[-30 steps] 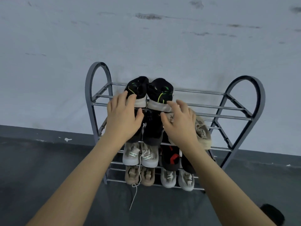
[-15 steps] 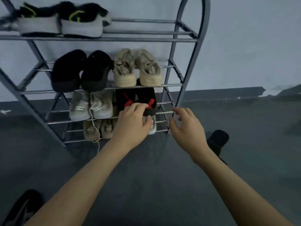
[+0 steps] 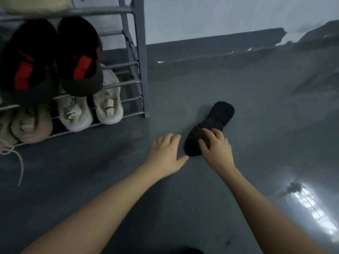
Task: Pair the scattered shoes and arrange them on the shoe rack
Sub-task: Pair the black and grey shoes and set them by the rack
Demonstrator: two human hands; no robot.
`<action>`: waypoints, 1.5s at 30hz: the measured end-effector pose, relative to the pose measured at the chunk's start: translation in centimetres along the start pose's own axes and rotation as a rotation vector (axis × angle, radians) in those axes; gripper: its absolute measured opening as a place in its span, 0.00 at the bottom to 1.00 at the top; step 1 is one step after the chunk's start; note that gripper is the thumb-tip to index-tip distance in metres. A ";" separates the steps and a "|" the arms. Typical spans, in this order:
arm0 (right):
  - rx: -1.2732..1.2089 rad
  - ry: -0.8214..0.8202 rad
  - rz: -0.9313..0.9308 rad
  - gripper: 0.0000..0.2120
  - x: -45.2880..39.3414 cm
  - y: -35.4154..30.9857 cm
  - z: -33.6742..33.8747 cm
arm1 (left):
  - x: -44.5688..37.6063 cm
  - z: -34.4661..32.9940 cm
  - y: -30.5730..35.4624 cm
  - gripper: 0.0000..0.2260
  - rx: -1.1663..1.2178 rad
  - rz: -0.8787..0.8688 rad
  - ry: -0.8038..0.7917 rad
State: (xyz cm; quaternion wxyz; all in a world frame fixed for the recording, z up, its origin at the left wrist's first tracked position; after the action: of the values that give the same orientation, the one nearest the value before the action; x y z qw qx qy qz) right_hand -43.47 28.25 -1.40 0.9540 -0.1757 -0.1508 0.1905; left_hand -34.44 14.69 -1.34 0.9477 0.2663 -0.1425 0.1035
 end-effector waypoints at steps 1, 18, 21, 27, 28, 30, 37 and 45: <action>0.015 -0.020 -0.034 0.23 -0.3 1.4 -0.7 | -0.9 -1.4 0.3 0.34 -0.008 0.005 -0.026; -0.310 -0.001 0.160 0.19 1.6 1.6 -2.9 | -5.3 -3.7 0.7 0.36 0.103 -0.091 0.179; -0.259 0.076 0.306 0.18 3.8 -1.1 -1.9 | -1.0 -1.2 -0.6 0.32 0.184 -0.128 0.249; -0.191 0.176 0.527 0.15 9.2 -7.7 -1.7 | 9.7 2.8 -4.1 0.24 0.418 -0.039 0.358; -0.174 0.202 0.562 0.15 9.9 -8.9 -1.6 | 11.2 3.4 -4.8 0.22 0.469 -0.013 0.383; -0.128 0.262 0.644 0.13 11.3 -11.6 -1.3 | 14.0 5.0 -6.4 0.20 0.538 0.025 0.450; -0.263 0.035 0.605 0.17 11.6 -19.6 -4.8 | 18.8 7.4 -13.8 0.29 0.441 0.357 0.530; -0.032 -0.215 0.543 0.22 5.9 -20.8 -10.6 | 14.0 2.9 -19.5 0.34 0.623 0.388 0.411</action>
State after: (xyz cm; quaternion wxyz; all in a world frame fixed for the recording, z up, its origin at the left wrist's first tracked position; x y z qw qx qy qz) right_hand -28.05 9.74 -1.44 0.8438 -0.2033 -0.2016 0.4540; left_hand -16.62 -1.53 -3.68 0.7936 0.4821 0.0400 0.3691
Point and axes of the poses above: each hand's wrist, its own x-axis away from the middle knuckle, its own z-axis out of the back of the hand, y = z × x, the point moved 7 cm from there along -x, towards the middle knuckle, and after that the axes turned 7 degrees about -y, right-handed, at the moved point
